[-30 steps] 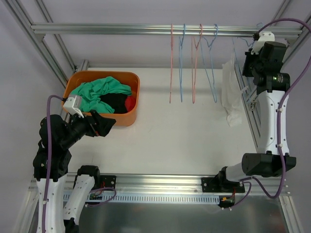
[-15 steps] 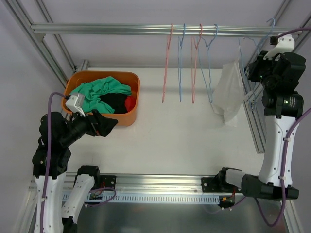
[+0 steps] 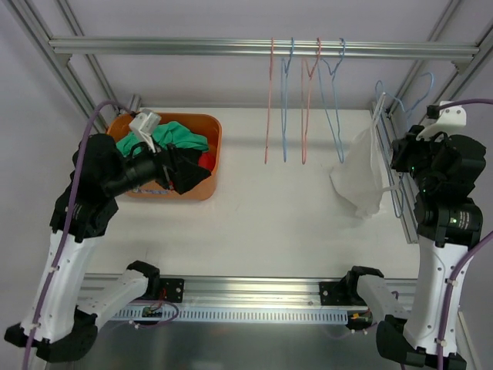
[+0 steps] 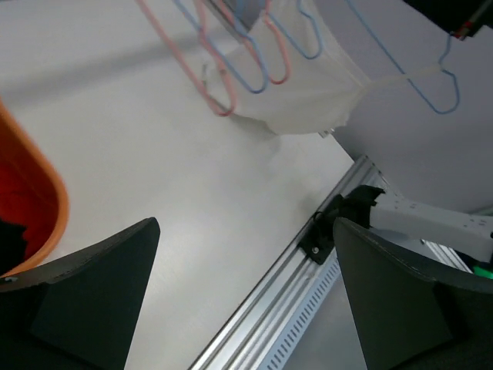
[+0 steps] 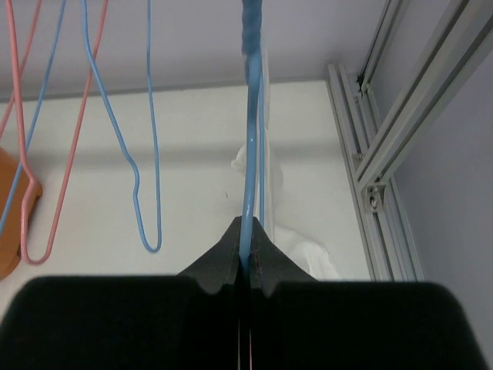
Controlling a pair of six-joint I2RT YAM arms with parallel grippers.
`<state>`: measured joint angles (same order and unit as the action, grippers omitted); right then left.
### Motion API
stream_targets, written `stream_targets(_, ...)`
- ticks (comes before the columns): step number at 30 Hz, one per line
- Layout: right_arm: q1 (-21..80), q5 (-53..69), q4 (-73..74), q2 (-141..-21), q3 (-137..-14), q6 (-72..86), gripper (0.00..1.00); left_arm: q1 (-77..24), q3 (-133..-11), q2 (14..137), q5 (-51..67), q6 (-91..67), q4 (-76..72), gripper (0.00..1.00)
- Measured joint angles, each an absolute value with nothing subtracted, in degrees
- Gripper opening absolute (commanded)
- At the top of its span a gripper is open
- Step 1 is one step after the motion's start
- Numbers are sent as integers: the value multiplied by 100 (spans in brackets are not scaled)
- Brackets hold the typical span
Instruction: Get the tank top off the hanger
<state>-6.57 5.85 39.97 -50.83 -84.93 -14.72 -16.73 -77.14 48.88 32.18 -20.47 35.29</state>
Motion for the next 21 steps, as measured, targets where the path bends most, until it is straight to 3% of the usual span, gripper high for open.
stream_targets(8, -659, 696, 5384, -3809, -8534, -1391, 1, -4897, -9177, 6801, 2032, -1826, 2558, 99)
stream_targets(12, -604, 694, 6281, -3037, -9406, -1391, 0, -6025, -10381, 8187, 1638, -1299, 2008, 96)
stream_targets(17, -137, 676, 6934, -2781, -10617, -1372, 0, -6493, -12285, 9935, 1726, -954, 1741, 76)
stream_targets(21, 537, 517, 7345, -2838, -11253, -1334, 0, -6477, -13080, 10720, 2049, -895, 1610, 70)
